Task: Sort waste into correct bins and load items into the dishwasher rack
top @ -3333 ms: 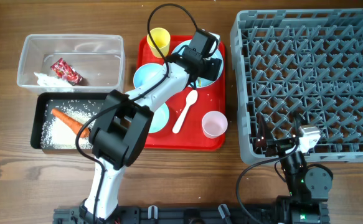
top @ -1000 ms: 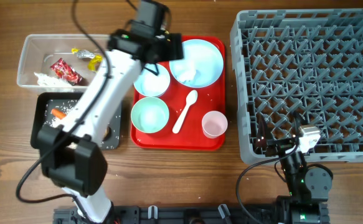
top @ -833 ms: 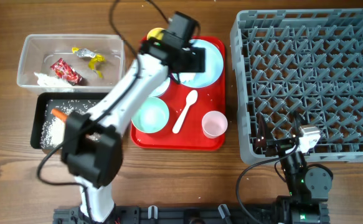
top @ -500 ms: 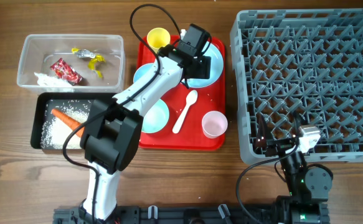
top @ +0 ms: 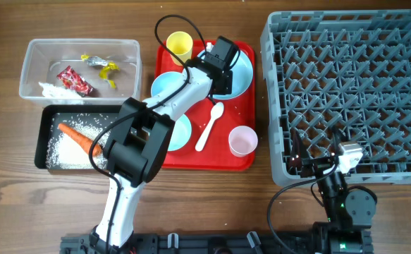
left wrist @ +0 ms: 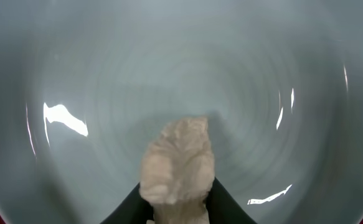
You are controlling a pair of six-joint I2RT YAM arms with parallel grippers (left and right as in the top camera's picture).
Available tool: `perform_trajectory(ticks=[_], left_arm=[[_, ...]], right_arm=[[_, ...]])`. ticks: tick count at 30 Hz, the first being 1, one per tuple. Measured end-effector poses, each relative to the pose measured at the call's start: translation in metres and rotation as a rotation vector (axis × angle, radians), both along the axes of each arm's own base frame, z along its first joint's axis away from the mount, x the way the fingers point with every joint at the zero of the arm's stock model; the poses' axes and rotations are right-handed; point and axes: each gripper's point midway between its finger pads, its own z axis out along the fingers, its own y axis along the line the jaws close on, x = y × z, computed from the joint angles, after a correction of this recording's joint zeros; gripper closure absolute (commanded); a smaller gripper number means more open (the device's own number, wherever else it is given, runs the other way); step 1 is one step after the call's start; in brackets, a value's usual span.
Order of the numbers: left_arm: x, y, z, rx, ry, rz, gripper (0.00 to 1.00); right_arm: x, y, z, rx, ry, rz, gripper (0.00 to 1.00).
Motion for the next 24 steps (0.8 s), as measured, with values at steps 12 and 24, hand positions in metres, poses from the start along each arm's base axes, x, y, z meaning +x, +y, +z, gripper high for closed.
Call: perform_trajectory(ticks=[12, 24], left_arm=[[0.024, 0.044, 0.152, -0.079, -0.269, 0.091, 0.84], [0.019, 0.31, 0.168, 0.0, -0.14, 0.627, 0.82]], right_arm=[[0.0, 0.0, 0.0, 0.0, 0.0, 0.0, 0.0], [0.0, 0.0, 0.0, 0.0, 0.0, 0.0, 0.0]])
